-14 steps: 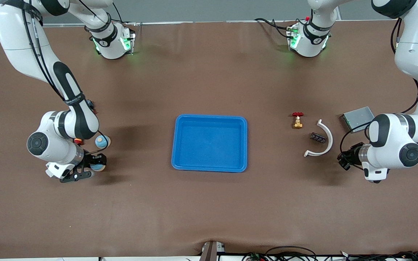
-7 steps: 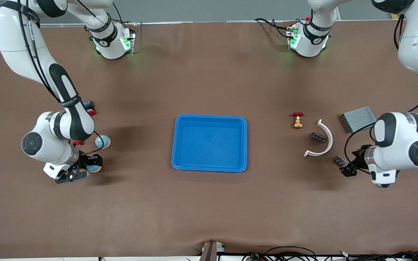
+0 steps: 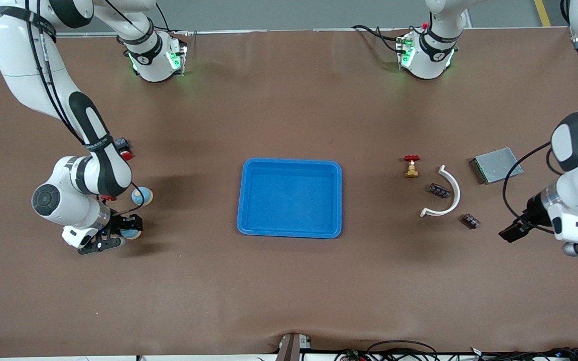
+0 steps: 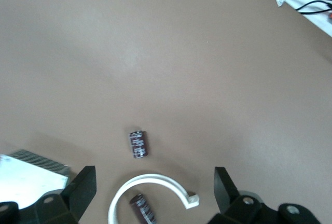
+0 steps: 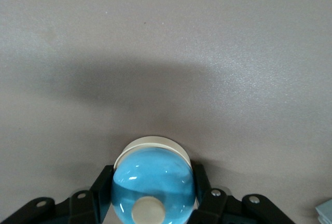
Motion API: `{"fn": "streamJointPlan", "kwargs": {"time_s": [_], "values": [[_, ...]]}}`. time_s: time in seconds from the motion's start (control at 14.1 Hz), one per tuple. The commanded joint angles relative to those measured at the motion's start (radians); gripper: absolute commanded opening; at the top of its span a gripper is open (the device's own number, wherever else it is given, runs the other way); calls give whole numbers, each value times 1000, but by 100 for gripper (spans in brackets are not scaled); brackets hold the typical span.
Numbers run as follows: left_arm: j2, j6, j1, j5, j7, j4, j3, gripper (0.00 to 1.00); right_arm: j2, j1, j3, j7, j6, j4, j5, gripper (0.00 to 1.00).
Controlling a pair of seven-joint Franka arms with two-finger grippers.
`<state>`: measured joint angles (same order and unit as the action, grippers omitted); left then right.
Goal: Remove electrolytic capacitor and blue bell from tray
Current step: 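Release the capacitor with the left gripper while the right gripper lowers the bell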
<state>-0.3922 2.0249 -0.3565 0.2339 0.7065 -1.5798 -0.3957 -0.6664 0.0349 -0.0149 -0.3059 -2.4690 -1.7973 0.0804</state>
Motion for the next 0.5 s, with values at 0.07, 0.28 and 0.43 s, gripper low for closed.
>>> {"fn": "streamJointPlan", "kwargs": {"time_s": [0.07,0.28,0.43], "values": [[82,-109,-10,8,-81,36,-18,100,-10,10,-14,-24,-8,12,27,0],[139,-216,-10,4,-180,76,-26,100,-16,5,-13,-25,-8,12,53,0],[186,-276,-6,-31,-319,87,-25,100,-18,5,-13,-27,-10,13,53,81]]}}
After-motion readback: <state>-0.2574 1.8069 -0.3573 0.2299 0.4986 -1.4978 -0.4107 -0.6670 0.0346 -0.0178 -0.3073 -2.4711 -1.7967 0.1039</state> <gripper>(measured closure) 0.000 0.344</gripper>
